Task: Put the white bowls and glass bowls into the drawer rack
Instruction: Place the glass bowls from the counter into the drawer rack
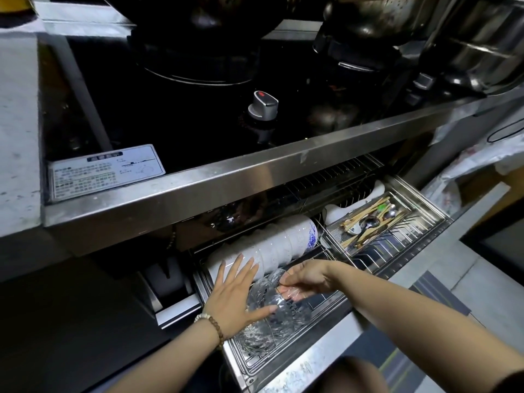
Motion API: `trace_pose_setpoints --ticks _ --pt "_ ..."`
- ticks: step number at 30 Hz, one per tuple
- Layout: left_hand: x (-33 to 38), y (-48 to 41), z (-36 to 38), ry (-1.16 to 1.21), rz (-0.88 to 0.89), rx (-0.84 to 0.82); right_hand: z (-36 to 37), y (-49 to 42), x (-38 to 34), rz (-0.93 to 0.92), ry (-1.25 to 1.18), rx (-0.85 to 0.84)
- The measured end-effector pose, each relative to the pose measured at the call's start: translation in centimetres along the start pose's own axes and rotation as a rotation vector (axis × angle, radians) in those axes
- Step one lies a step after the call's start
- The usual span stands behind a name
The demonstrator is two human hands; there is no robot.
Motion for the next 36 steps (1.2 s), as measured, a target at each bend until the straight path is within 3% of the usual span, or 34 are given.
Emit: trace_pose_setpoints --ticks 8,13,17,24,30,36 --pt "0.6 0.6 -0.3 0.119 -0.022 -0.061 0.4 2.1 -0.7 -0.026 0.143 0.047" --pt "1.9 1.6 -3.1 0.24 -0.064 -0.072 0.0 6.7 -1.9 -0.22 0.105 0.259" --pt "3.8 2.3 -7.3 0.343 -0.019 0.044 0.0 12.0 -2.0 -0.456 0.022 0.398" --pt "7.3 5.3 -16.5 0.435 0.17 0.278 1.6 21.4 -1.7 -0.813 0.095 0.633" --pt "7.7 10.8 -26.7 0.375 0.284 0.532 5.9 27.6 -5.8 -1.081 0.205 0.678" --pt "3.3 18.0 -35.2 0.314 0.227 0.733 13.2 30.8 -13.1 -1.283 0.362 0.616"
Point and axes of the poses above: each hand's wrist, its own y-axis away from the middle knuckle, its own z-axis out of the palm, x = y × z, the point moved 2 cm from there along -y, towards the middle knuckle, and after that the axes turned 1 degree about y, right-handed, at the moved point
